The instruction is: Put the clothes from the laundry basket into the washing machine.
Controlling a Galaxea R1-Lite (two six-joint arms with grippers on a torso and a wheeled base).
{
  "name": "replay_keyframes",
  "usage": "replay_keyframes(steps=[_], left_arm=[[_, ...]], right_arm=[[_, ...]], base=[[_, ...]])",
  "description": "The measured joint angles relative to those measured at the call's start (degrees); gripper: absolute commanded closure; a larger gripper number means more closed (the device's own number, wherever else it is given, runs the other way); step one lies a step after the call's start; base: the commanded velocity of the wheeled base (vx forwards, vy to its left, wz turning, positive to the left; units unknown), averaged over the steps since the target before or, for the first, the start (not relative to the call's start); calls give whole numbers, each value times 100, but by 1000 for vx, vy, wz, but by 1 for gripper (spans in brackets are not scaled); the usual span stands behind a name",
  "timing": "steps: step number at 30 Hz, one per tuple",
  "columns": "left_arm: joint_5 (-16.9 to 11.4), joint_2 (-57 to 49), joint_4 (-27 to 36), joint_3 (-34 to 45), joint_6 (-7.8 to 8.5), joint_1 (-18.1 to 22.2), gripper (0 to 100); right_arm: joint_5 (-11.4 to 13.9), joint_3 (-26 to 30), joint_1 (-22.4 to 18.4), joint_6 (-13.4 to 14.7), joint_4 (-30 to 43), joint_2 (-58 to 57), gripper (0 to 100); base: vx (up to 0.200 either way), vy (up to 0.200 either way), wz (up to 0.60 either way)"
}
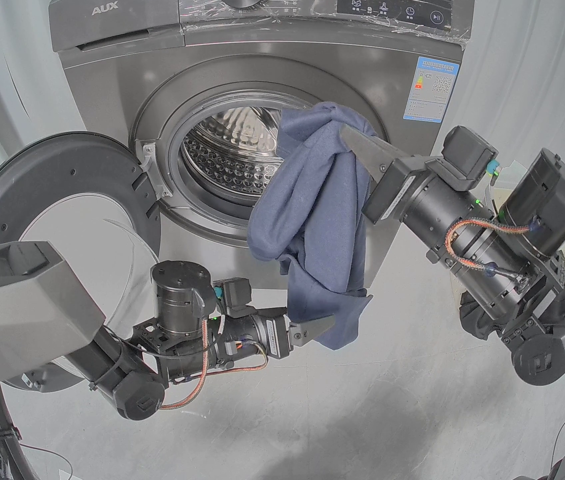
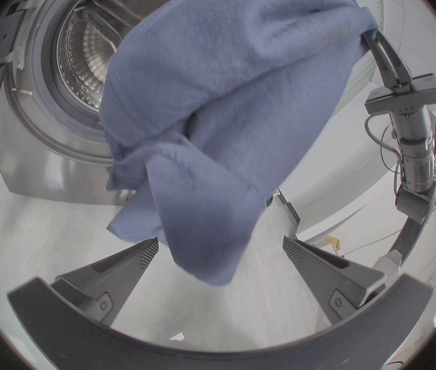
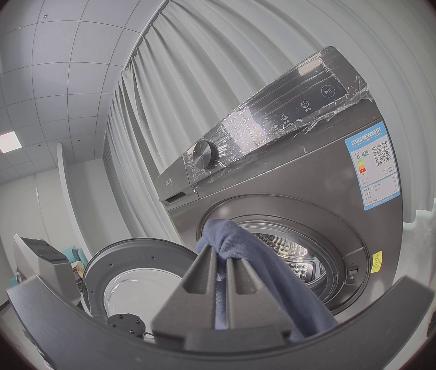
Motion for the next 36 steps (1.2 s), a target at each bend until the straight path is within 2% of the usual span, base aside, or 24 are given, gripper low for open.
replay_keyframes(steps=[10, 11, 17, 25, 31, 36], left_arm=[[343, 350, -444, -256, -22, -28, 0], [378, 377, -471, -276, -27, -30, 100], [463, 452, -646, -336, -180, -57, 100], [468, 297, -990, -129, -208, -59, 100], [457, -378, -1048, 433, -202, -112, 100], [405, -1368, -1070, 1128, -169, -201, 100]], right_arm=[[-2, 72, 9, 1, -13, -1, 100], [-4, 77, 9, 1, -9, -1, 100], [-6, 85, 4, 6, -17, -1, 100], [-13, 144, -61, 11, -11, -52, 100], [-4, 471, -116, -7, 13, -191, 100], [30, 811, -155, -38, -17, -328, 100]], base=[[0, 0, 0], [0, 0, 0], [0, 0, 0], [0, 0, 0], [0, 0, 0], [0, 0, 0]])
